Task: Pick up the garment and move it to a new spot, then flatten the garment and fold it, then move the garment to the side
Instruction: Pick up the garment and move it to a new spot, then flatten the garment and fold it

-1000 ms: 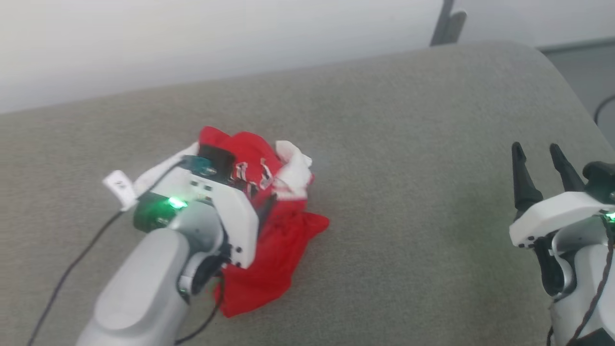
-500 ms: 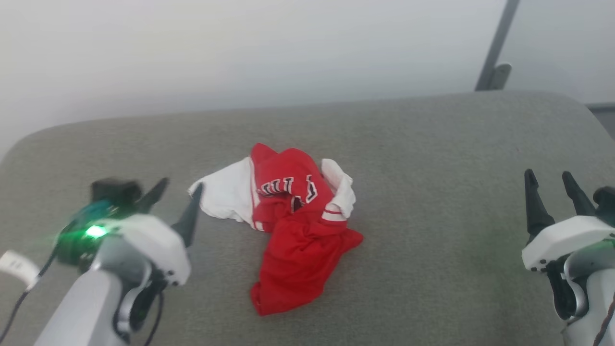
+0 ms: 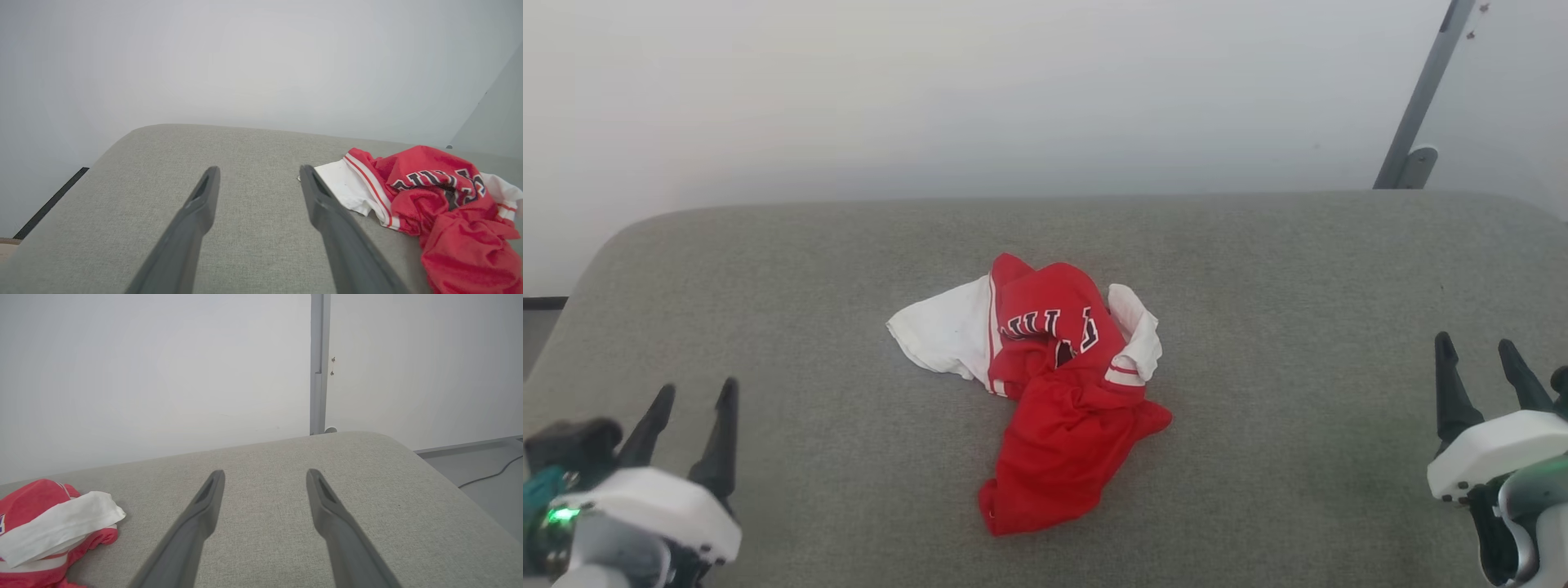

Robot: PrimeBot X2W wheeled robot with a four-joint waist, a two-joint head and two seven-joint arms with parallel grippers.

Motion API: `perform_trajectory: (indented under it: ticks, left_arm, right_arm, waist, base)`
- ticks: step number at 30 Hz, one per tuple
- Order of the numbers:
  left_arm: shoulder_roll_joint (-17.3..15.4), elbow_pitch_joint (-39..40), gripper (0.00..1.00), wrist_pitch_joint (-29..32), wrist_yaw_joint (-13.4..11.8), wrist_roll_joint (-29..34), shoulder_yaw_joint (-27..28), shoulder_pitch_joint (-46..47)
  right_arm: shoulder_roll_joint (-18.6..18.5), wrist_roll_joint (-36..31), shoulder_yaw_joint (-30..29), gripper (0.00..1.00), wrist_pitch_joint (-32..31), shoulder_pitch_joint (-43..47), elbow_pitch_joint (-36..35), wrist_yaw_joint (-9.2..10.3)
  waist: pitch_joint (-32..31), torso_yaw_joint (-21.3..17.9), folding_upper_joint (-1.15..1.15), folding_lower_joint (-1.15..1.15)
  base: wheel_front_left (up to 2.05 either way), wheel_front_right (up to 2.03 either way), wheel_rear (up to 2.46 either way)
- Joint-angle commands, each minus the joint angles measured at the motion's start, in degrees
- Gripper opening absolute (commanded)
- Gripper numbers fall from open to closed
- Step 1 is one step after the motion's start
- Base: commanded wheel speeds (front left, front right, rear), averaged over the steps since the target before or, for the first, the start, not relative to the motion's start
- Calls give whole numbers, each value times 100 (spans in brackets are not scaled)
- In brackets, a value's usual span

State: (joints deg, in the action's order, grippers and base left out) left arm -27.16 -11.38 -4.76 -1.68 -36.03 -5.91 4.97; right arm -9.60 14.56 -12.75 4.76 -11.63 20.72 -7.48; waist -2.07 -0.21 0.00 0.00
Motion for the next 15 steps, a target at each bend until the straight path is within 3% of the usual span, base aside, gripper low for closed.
perform_trajectory:
  ticks: [1,15]
  left_arm:
    - [-23,-5,100,-76,35,-78,57,-105]
    - [-7,43,100,-250,1,-248,200,-367]
  right_arm:
    - [5,-2,-14,100,27,77,-27,-2]
    - [93,-89,-55,100,-162,175,-283,-2]
  waist:
    - [-5,18,0,0]
    - [54,102,0,0]
  base:
    - [0,0,0]
    - [0,0,0]
